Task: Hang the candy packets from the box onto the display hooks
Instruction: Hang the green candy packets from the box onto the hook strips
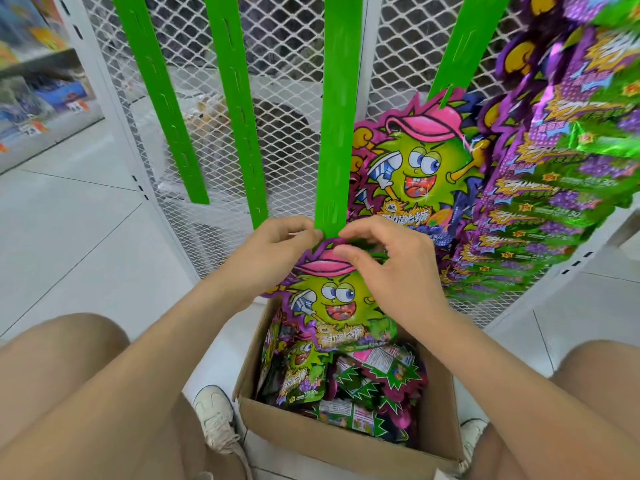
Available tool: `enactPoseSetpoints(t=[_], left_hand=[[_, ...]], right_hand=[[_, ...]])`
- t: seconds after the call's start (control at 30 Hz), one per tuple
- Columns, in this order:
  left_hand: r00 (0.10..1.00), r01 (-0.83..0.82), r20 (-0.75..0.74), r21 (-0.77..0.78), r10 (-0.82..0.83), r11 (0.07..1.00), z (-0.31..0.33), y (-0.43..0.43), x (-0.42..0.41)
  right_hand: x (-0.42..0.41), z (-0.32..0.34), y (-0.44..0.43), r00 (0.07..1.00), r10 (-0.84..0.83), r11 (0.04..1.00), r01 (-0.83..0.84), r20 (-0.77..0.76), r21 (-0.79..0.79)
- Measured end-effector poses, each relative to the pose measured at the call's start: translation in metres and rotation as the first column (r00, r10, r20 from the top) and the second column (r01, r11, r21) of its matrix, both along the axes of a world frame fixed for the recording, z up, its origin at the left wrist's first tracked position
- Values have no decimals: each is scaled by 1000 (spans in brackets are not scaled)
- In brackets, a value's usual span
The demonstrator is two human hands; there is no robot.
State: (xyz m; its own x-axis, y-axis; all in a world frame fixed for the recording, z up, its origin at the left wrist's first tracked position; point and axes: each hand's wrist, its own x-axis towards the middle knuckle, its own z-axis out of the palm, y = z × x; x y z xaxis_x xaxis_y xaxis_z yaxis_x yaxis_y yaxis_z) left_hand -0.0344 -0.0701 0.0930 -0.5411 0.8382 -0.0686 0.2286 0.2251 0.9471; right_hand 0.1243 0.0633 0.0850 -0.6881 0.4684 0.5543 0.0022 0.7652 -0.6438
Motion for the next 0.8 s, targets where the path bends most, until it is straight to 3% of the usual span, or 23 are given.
enactPoseSetpoints(t=[0.2, 0.43, 0.8], left_hand=[[992, 117, 55, -31, -115, 993, 20, -1, 17], [998, 65, -6, -20, -66, 998, 7, 4, 7], [999, 50, 16, -149, -48, 988, -1, 4, 5]], right_hand=[[-9, -1, 3, 992, -93, 993, 98, -90, 58], [-15, -3, 8, 987, -151, 987, 154, -61, 36], [-15, -9, 13, 983, -84, 932, 134, 161, -336]])
